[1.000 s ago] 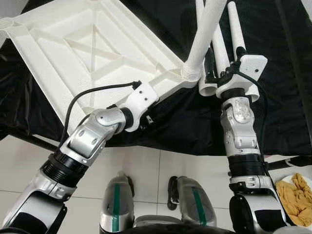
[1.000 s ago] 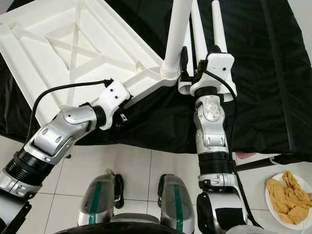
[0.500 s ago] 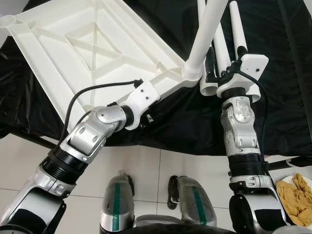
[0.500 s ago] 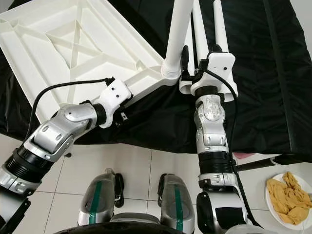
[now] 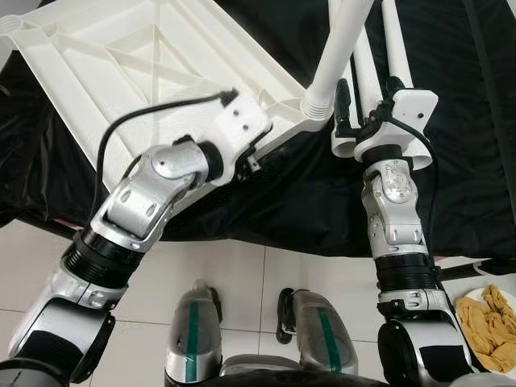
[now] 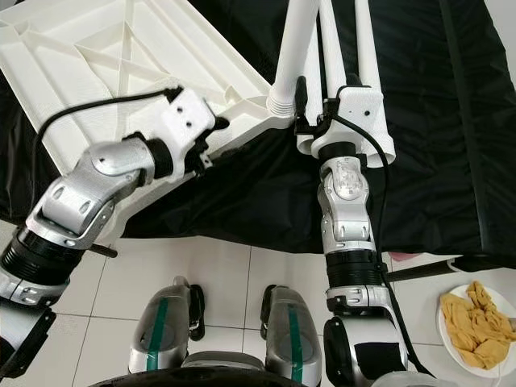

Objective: Building children table

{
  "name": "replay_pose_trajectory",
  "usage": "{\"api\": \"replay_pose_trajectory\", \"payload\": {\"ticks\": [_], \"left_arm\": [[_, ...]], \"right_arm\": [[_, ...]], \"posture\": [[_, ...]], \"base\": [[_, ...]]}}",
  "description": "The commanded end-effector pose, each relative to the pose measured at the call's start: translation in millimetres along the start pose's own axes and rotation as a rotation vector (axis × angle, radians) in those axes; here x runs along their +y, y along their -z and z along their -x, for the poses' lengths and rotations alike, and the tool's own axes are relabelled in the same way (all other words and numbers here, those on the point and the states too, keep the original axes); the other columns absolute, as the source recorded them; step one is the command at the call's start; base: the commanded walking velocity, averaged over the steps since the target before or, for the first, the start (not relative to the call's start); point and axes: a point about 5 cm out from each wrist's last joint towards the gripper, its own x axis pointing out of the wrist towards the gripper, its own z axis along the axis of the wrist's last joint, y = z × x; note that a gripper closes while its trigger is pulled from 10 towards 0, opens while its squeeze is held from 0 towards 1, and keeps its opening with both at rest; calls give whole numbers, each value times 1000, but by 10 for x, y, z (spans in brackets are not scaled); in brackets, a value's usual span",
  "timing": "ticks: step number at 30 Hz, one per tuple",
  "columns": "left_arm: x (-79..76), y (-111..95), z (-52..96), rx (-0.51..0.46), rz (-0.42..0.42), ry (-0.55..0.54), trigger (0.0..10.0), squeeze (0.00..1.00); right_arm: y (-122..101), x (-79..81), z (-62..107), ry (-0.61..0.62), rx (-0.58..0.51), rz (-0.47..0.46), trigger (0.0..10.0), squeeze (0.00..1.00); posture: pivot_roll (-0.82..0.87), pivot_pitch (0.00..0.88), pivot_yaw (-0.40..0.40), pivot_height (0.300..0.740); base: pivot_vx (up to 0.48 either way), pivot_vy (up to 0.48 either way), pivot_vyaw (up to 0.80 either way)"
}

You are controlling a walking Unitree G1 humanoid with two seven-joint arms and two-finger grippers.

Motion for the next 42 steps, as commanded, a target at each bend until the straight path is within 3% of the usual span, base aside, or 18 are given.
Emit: {"api": "replay_pose_trajectory", "payload": {"ticks": [1,6,14,22,30,42], "left_arm": [[-41,29,21,30,-31,10,10000,0],[-56,29,23,29,-31,17,10000,0],[-42,-1,23,-33,48,4,10000,0],[55,217,-158,79,66,-138,10000,0],[170,312,-201,140,59,-260,10000,0],[153,344,-238,153,30,-249,10000,0]], "right_arm": [[19,13,-14,-12,16,4,10000,0],[18,13,-18,-13,16,4,10000,0],[21,21,-22,-16,17,2,10000,0],[7,36,-44,-27,13,3,10000,0],[-5,9,-33,-21,9,9,10000,0],[-4,5,-35,-19,9,10,10000,0]], "posture": [[70,58,20,740],[71,58,19,740],[77,59,12,740],[70,59,8,740],[60,58,12,740],[55,52,14,740]], "base": [[0,0,0],[0,0,0],[0,0,0],[0,0,0],[0,0,0],[0,0,0]]}}
